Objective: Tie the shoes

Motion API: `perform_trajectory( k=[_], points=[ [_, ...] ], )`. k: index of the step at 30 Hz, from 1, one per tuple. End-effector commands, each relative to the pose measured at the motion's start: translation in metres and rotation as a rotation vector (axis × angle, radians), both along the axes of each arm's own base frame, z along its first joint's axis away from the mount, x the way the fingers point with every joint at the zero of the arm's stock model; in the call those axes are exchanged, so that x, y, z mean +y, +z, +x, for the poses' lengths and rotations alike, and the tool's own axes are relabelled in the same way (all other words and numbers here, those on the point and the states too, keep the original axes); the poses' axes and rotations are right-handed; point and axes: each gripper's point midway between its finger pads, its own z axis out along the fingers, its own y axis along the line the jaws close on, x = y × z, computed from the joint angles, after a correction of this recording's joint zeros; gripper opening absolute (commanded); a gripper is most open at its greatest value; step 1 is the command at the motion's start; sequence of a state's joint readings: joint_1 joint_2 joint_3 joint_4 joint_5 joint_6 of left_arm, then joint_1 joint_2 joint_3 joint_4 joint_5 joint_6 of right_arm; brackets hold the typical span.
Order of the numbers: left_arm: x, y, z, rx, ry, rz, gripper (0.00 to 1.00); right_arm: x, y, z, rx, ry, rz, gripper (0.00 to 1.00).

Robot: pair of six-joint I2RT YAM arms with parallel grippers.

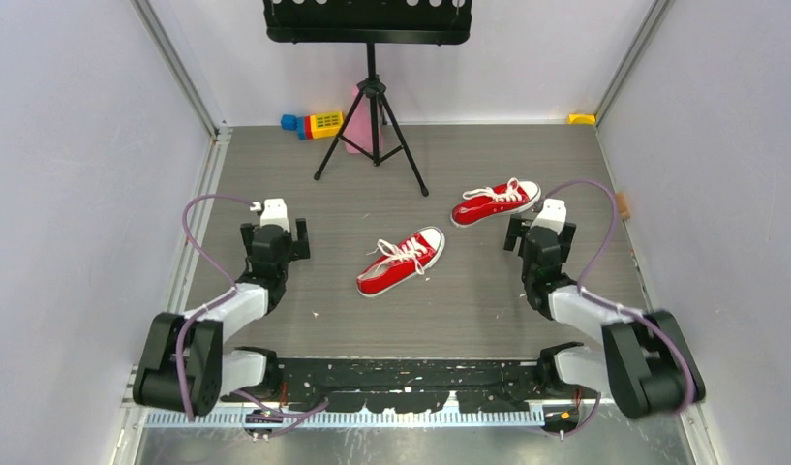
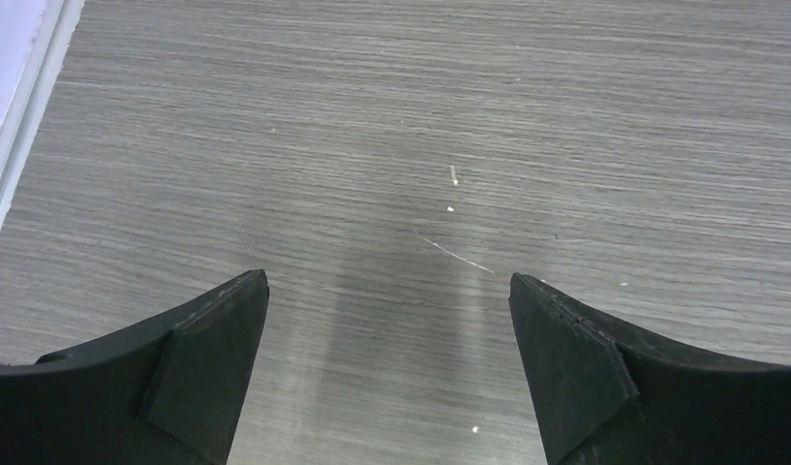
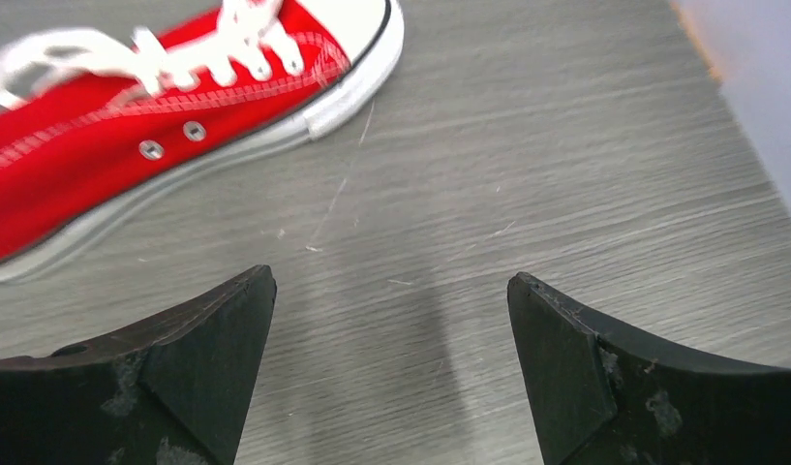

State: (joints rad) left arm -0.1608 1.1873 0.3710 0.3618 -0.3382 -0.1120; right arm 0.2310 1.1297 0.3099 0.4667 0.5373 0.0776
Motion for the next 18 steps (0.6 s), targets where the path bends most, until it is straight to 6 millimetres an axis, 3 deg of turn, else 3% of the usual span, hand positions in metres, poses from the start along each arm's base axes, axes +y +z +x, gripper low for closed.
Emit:
perform_trajectory(
  k=[1, 6, 9, 12, 14, 15, 16, 18],
  points=[
    [0.006, 0.027, 0.026, -0.213, -0.003, 0.028, 0.98, 0.001, 0.011, 0.035, -0.169, 0.042, 0.049, 0.95],
    [0.004, 0.024, 0.041, -0.238, -0.027, 0.033, 0.96, -0.013, -0.007, 0.049, -0.155, 0.007, 0.052, 0.92],
    [-0.013, 0.0, 0.05, -0.226, -0.151, 0.062, 0.95, -0.028, -0.019, 0.047, -0.166, -0.067, 0.088, 0.87],
    [-0.018, -0.002, 0.05, -0.198, -0.185, 0.051, 0.91, -0.041, -0.021, 0.049, -0.15, -0.135, 0.11, 0.87],
    [-0.016, -0.003, 0.052, -0.206, -0.174, 0.052, 0.99, -0.043, -0.021, 0.051, -0.158, -0.138, 0.107, 0.86],
    [-0.015, -0.001, 0.052, -0.227, -0.17, 0.058, 1.0, -0.043, -0.023, 0.05, -0.144, -0.141, 0.115, 0.86],
    [-0.015, -0.002, 0.051, -0.225, -0.174, 0.058, 1.0, -0.043, -0.022, 0.051, -0.151, -0.139, 0.117, 0.94],
    [-0.017, -0.004, 0.053, -0.192, -0.18, 0.052, 1.0, -0.044, -0.022, 0.05, -0.155, -0.14, 0.109, 0.95]
  ],
)
